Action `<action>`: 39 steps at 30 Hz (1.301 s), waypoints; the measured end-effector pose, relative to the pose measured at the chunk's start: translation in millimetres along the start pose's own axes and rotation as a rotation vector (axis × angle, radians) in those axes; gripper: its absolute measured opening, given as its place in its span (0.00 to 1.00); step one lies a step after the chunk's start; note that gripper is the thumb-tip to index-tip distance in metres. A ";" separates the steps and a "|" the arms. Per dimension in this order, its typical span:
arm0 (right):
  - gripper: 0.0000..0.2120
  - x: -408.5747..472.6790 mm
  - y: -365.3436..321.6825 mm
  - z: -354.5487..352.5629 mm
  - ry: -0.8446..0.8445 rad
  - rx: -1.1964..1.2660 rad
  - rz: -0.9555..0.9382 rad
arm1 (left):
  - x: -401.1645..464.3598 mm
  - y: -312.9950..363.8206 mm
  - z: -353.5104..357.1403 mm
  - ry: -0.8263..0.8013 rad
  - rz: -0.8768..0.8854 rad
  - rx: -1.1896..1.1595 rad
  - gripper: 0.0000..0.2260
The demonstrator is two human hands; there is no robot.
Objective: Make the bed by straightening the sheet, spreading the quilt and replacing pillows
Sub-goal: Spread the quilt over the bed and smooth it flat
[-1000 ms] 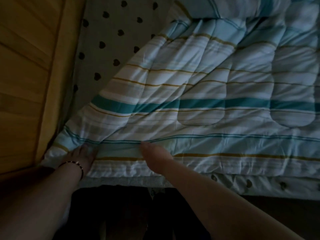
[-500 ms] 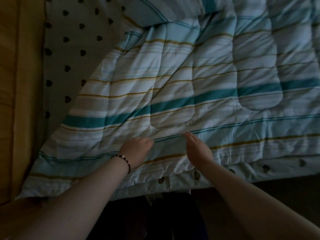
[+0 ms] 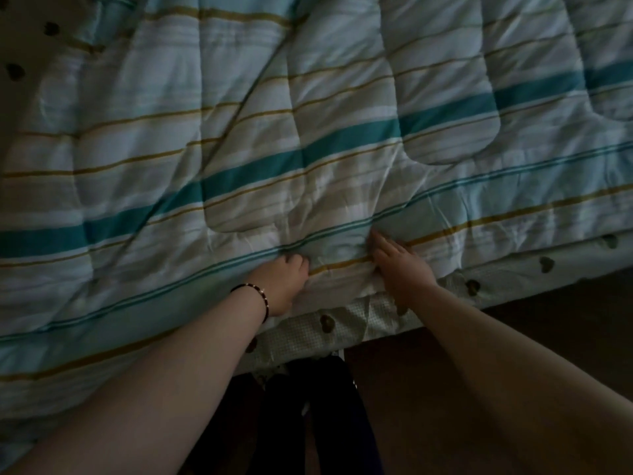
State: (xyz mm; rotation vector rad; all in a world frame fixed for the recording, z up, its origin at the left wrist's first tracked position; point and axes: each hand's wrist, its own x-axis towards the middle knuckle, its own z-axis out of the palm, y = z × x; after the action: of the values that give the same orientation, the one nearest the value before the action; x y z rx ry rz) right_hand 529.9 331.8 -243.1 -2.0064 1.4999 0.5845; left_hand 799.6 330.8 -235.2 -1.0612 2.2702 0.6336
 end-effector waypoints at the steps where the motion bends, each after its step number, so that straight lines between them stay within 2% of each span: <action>1: 0.23 0.3 3.6 -0.7 0.041 0.013 -0.031 | -0.4 -0.8 -2.3 0.014 0.008 0.036 0.18; 4: 0.15 2.3 6.5 -6.4 0.293 0.060 -0.104 | -0.4 -0.1 -11.2 -0.033 0.040 0.106 0.09; 6: 0.15 2.0 2.1 -13.7 0.329 0.053 -0.113 | -1.9 -2.4 -14.8 -0.039 0.035 0.097 0.08; 10: 0.11 -6.0 0.6 -35.5 0.040 0.031 0.003 | -2.6 -6.4 -26.9 -0.124 0.020 0.046 0.09; 19: 0.11 -17.1 12.8 -57.1 -0.140 -0.111 -0.072 | 6.3 14.2 -49.4 -0.334 0.157 -0.051 0.07; 24: 0.13 5.4 -0.1 -68.1 -0.374 -0.329 -0.154 | 14.3 18.2 -38.3 -0.373 0.136 -0.072 0.10; 26: 0.15 17.1 -12.7 -74.5 -0.443 -0.348 -0.184 | 12.1 14.0 -39.8 -0.383 0.138 -0.127 0.10; 28: 0.16 29.2 -24.4 -85.7 -0.388 -0.220 -0.168 | 8.6 0.0 -42.3 -0.312 0.092 -0.250 0.10; 29: 0.15 38.1 -30.8 -91.3 -0.281 -0.112 -0.154 | 5.5 -13.3 -43.3 -0.205 0.052 -0.309 0.11; 31: 0.11 59.6 -44.4 -100.7 0.002 0.068 -0.133 | 1.7 -47.4 -43.1 0.156 -0.045 -0.358 0.13; 32: 0.12 71.0 -51.1 -104.1 0.115 0.126 -0.125 | 3.1 -67.0 -43.0 0.350 -0.079 -0.301 0.14; 33: 0.15 84.6 -59.0 -107.6 0.189 0.178 -0.126 | 6.6 -89.7 -42.3 0.510 -0.118 -0.254 0.17; 34: 0.18 96.1 -66.7 -110.6 0.227 0.225 -0.138 | 8.5 -109.3 -46.1 0.597 -0.187 -0.239 0.19; 37: 0.25 145.9 -96.8 -122.0 0.268 0.247 -0.208 | 19.5 -182.5 -52.0 0.670 -0.447 -0.278 0.20; 39: 0.27 186.9 -116.2 -128.4 0.250 0.185 -0.238 | 24.0 -229.9 -49.3 0.631 -0.513 -0.183 0.23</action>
State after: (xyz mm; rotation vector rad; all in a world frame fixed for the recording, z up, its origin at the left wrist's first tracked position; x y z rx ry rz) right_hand 695.1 137.8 -246.4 -2.1270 1.3678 0.0966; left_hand 956.0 154.9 -256.1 -2.0774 2.2921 0.3136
